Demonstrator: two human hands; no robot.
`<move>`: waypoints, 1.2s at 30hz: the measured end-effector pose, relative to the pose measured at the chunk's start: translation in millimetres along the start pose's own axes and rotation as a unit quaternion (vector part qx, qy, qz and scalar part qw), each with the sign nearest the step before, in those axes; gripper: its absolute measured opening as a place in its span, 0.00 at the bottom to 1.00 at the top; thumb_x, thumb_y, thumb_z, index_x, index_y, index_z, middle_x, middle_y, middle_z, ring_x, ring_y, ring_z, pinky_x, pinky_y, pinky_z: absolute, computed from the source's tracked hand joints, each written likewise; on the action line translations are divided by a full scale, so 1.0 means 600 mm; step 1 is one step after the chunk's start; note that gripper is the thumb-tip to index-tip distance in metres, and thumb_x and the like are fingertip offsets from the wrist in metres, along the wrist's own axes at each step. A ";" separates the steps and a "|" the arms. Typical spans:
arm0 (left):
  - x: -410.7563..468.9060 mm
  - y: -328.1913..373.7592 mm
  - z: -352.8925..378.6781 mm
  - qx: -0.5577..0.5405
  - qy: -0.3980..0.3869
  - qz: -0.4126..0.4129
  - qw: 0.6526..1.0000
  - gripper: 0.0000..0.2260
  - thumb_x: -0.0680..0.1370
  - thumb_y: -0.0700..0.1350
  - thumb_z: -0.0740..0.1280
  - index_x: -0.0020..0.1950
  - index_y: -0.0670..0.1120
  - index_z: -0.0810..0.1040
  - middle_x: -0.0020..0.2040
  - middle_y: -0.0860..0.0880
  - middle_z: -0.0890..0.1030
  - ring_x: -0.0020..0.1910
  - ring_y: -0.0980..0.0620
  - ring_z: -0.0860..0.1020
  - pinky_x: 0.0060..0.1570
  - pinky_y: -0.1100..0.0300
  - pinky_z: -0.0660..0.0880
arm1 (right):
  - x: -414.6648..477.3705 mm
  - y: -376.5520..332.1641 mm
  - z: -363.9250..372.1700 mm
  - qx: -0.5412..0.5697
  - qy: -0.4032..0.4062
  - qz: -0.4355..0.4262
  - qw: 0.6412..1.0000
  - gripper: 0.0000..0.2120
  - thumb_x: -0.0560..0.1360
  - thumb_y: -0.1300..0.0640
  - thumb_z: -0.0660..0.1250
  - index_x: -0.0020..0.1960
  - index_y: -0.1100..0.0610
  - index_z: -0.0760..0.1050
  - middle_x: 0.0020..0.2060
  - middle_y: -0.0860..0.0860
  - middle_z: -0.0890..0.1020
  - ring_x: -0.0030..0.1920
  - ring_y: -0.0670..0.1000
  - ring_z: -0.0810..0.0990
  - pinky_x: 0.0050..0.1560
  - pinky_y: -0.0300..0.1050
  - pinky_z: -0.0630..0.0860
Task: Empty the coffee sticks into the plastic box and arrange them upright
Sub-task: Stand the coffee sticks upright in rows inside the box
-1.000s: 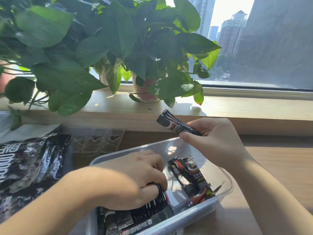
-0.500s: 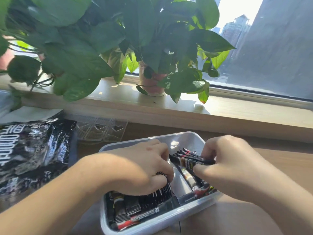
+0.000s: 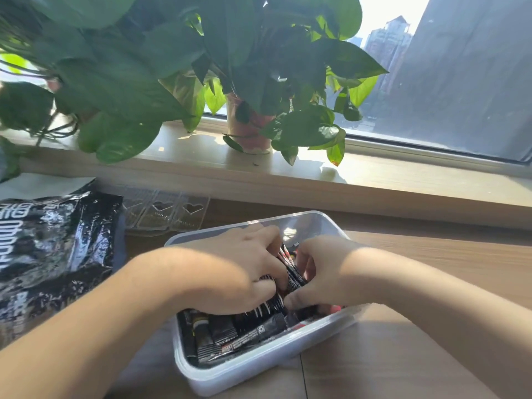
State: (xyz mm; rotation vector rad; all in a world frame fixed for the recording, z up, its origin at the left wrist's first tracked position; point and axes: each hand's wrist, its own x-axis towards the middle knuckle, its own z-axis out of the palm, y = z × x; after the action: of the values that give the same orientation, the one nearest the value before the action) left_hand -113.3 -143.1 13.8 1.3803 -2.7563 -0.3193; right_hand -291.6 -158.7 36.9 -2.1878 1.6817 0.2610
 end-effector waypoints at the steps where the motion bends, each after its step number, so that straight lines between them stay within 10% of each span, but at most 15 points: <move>1: 0.000 0.001 -0.001 0.005 -0.002 0.002 1.000 0.20 0.74 0.55 0.52 0.60 0.61 0.76 0.55 0.56 0.64 0.54 0.57 0.63 0.64 0.57 0.64 | 0.000 0.003 -0.002 0.007 -0.015 -0.003 1.000 0.25 0.63 0.37 0.78 0.51 0.51 0.76 0.45 0.49 0.85 0.41 0.50 0.86 0.46 0.48 0.82; 11: -0.010 0.007 -0.012 -0.040 0.043 -0.008 0.998 0.25 0.72 0.52 0.53 0.67 0.56 0.75 0.58 0.58 0.76 0.60 0.59 0.71 0.63 0.60 0.68 | 0.008 0.014 -0.011 0.086 -0.019 -0.009 0.996 0.12 0.72 0.45 0.75 0.48 0.53 0.82 0.35 0.48 0.88 0.35 0.44 0.86 0.38 0.39 0.77; 22: -0.005 0.000 0.000 0.002 -0.013 -0.004 1.000 0.17 0.81 0.51 0.59 0.68 0.64 0.75 0.61 0.59 0.68 0.55 0.59 0.65 0.54 0.63 0.62 | 0.001 0.007 -0.015 0.077 0.021 -0.002 0.997 0.28 0.63 0.45 0.82 0.59 0.49 0.77 0.46 0.43 0.85 0.46 0.45 0.83 0.48 0.41 0.80; 26: -0.007 0.003 -0.002 0.011 0.007 -0.008 1.000 0.21 0.80 0.48 0.60 0.73 0.61 0.70 0.63 0.56 0.73 0.64 0.56 0.68 0.65 0.62 0.64 | 0.006 0.008 -0.009 0.068 0.025 0.003 0.997 0.21 0.67 0.46 0.80 0.56 0.49 0.82 0.44 0.45 0.87 0.45 0.47 0.86 0.51 0.45 0.83; 30: -0.011 0.003 -0.003 -0.004 -0.008 0.010 1.000 0.26 0.78 0.49 0.59 0.76 0.62 0.63 0.78 0.60 0.59 0.76 0.56 0.60 0.76 0.55 0.57 | 0.006 0.015 -0.014 0.097 -0.009 -0.017 0.995 0.07 0.74 0.55 0.75 0.50 0.46 0.81 0.36 0.46 0.87 0.34 0.44 0.85 0.34 0.36 0.77; 36: -0.002 0.006 -0.003 0.013 -0.085 0.020 0.996 0.30 0.75 0.51 0.56 0.77 0.65 0.57 0.78 0.58 0.58 0.77 0.60 0.50 0.78 0.55 0.48 | 0.007 0.022 -0.023 0.170 -0.073 -0.016 0.983 0.19 0.75 0.68 0.71 0.65 0.57 0.80 0.50 0.50 0.87 0.43 0.49 0.86 0.42 0.38 0.82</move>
State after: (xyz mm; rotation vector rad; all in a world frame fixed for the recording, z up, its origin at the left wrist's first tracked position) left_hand -114.9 -140.4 16.3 1.3624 -2.9296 -0.4195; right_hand -304.3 -170.7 46.0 -1.8942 1.4851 0.1110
